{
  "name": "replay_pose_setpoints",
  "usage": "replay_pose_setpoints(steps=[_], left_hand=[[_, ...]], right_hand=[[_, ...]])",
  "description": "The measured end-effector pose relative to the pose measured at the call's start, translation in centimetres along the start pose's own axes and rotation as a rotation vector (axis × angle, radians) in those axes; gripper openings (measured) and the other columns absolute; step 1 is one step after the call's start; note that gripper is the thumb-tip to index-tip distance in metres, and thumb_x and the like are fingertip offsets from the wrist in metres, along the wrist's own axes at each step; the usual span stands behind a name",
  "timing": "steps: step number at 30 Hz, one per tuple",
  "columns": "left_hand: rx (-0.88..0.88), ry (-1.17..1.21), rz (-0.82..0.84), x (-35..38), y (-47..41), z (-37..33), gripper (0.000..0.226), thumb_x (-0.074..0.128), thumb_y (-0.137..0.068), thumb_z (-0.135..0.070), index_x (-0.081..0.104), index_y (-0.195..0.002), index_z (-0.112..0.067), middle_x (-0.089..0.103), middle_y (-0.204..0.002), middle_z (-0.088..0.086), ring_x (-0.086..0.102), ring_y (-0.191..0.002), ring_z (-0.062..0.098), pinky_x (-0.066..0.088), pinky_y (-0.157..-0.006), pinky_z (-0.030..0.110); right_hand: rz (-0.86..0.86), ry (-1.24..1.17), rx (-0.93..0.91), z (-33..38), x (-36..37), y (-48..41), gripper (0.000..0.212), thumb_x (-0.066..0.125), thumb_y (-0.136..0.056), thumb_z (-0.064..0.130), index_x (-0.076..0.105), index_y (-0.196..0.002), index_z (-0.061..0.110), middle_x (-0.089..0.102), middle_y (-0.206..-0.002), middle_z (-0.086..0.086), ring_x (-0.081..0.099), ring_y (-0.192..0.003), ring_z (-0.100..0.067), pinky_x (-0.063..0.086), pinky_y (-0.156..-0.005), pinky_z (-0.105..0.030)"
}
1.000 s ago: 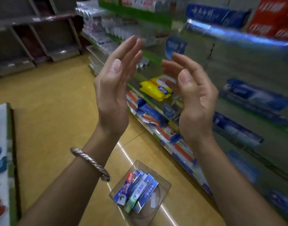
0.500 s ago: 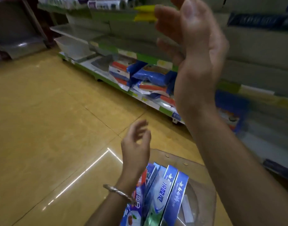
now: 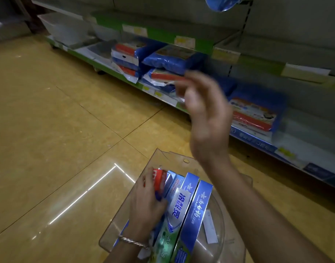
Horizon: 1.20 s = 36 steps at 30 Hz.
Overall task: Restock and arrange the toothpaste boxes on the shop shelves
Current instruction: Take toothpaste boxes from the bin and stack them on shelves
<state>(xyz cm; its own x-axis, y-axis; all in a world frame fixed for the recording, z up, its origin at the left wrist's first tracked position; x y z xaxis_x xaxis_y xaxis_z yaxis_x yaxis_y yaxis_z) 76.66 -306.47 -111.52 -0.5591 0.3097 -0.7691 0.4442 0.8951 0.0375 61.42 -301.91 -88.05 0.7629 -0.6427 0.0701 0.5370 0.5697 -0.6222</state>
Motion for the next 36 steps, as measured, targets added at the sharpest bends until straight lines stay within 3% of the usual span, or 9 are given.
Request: replay_pose_setpoints(steps=[4, 8, 12, 16, 21, 26, 31, 34, 36], left_hand=[[0.066, 0.158, 0.019, 1.1, -0.9, -3.3, 0.100, 0.076, -0.066, -0.024, 0.019, -0.147, -0.039, 0.053, -0.117, -0.008, 0.055, -0.106, 0.012, 0.052, -0.087, 0.031], [-0.086, 0.239, 0.162, 5.8, -0.5, -1.7, 0.108, 0.075, -0.065, -0.040, 0.004, -0.147, -0.038, 0.062, -0.103, -0.004, 0.061, -0.095, 0.017, 0.055, -0.078, 0.033], [-0.238, -0.025, 0.206, 8.0, 0.8, 0.3, 0.081, 0.068, -0.073, -0.046, 0.025, -0.136, -0.018, 0.046, -0.125, 0.002, 0.043, -0.122, 0.027, 0.036, -0.097, 0.037], [-0.305, 0.133, 0.281, 9.4, 1.4, 0.8, 0.073, 0.072, -0.069, -0.035, 0.025, -0.123, -0.020, 0.059, -0.110, 0.004, 0.059, -0.102, 0.028, 0.049, -0.088, 0.040], [-0.355, 0.206, 0.254, 8.2, 1.5, 1.6, 0.068, 0.075, -0.061, -0.026, 0.028, -0.110, -0.027, 0.062, -0.098, 0.000, 0.063, -0.089, 0.024, 0.053, -0.081, 0.038], [-0.391, 0.534, 0.090, 3.7, -0.2, -0.1, 0.072, 0.081, -0.063, -0.010, 0.037, -0.117, -0.024, 0.063, -0.094, 0.000, 0.065, -0.082, 0.016, 0.055, -0.075, 0.036], [-0.236, 0.678, -0.101, -4.1, -2.8, -7.1, 0.071, 0.086, -0.062, -0.030, 0.040, -0.116, -0.028, 0.064, -0.095, -0.005, 0.069, -0.082, 0.016, 0.058, -0.078, 0.041], [-0.197, 0.850, -0.150, -8.7, -3.5, -11.2, 0.083, 0.085, -0.047, -0.051, 0.046, -0.115, -0.024, 0.068, -0.097, -0.002, 0.072, -0.081, 0.016, 0.059, -0.071, 0.036], [-0.193, 0.972, -0.189, -11.8, -3.6, -14.0, 0.079, 0.077, -0.046, -0.055, 0.051, -0.108, -0.016, 0.070, -0.088, 0.000, 0.072, -0.072, 0.013, 0.058, -0.061, 0.028]], right_hand=[[0.041, 0.282, 0.408, -12.2, -2.6, 9.9, 0.029, 0.057, -0.088, 0.041, 0.055, -0.115, 0.032, 0.063, -0.103, 0.015, 0.059, -0.095, 0.008, 0.053, -0.078, -0.018], [0.250, 0.489, 0.868, -18.9, -5.0, 19.4, 0.033, 0.050, -0.091, 0.048, 0.052, -0.120, 0.034, 0.062, -0.113, 0.009, 0.059, -0.099, -0.003, 0.051, -0.082, -0.024], [0.258, 0.396, 1.058, -20.7, -5.1, 21.7, 0.017, 0.047, -0.097, 0.028, 0.062, -0.092, 0.021, 0.067, -0.095, 0.001, 0.060, -0.087, -0.015, 0.043, -0.070, -0.021], [0.149, 0.348, 1.201, -21.9, -5.0, 22.4, 0.029, 0.050, -0.094, 0.032, 0.067, -0.074, 0.018, 0.069, -0.077, -0.001, 0.063, -0.076, -0.020, 0.046, -0.069, -0.032], [0.022, 0.095, 1.262, -21.7, -4.3, 22.6, 0.029, 0.057, -0.091, 0.027, 0.071, -0.069, 0.014, 0.071, -0.078, -0.011, 0.066, -0.070, -0.021, 0.049, -0.068, -0.034], [0.013, -0.150, 1.212, -20.5, -3.3, 21.3, 0.025, 0.055, -0.093, 0.027, 0.063, -0.111, 0.013, 0.072, -0.100, -0.012, 0.070, -0.087, -0.023, 0.055, -0.066, -0.027], [0.275, -0.431, 1.121, -15.5, 0.5, 17.0, 0.076, 0.073, -0.062, 0.065, 0.060, -0.117, 0.013, 0.072, -0.103, -0.014, 0.070, -0.091, -0.028, 0.056, -0.074, -0.036], [0.312, -0.424, 0.975, -11.2, 0.0, 11.1, 0.084, 0.088, -0.046, 0.053, 0.057, -0.113, 0.013, 0.074, -0.097, -0.013, 0.072, -0.081, -0.026, 0.057, -0.066, -0.033], [0.282, -0.393, 0.921, -8.2, -1.1, 7.3, 0.066, 0.090, -0.054, 0.032, 0.059, -0.108, 0.012, 0.075, -0.093, -0.011, 0.072, -0.076, -0.023, 0.057, -0.063, -0.030]])
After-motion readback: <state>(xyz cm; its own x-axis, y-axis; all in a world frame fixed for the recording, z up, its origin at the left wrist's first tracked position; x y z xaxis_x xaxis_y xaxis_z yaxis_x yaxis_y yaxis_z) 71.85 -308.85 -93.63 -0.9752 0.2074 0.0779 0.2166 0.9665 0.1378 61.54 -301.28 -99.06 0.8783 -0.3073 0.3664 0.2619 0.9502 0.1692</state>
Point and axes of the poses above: each hand's wrist, its own y-axis away from the middle knuckle, its own x-axis out of the palm, z = x × y, the point moved 10 cm from there along -y, towards the middle knuckle
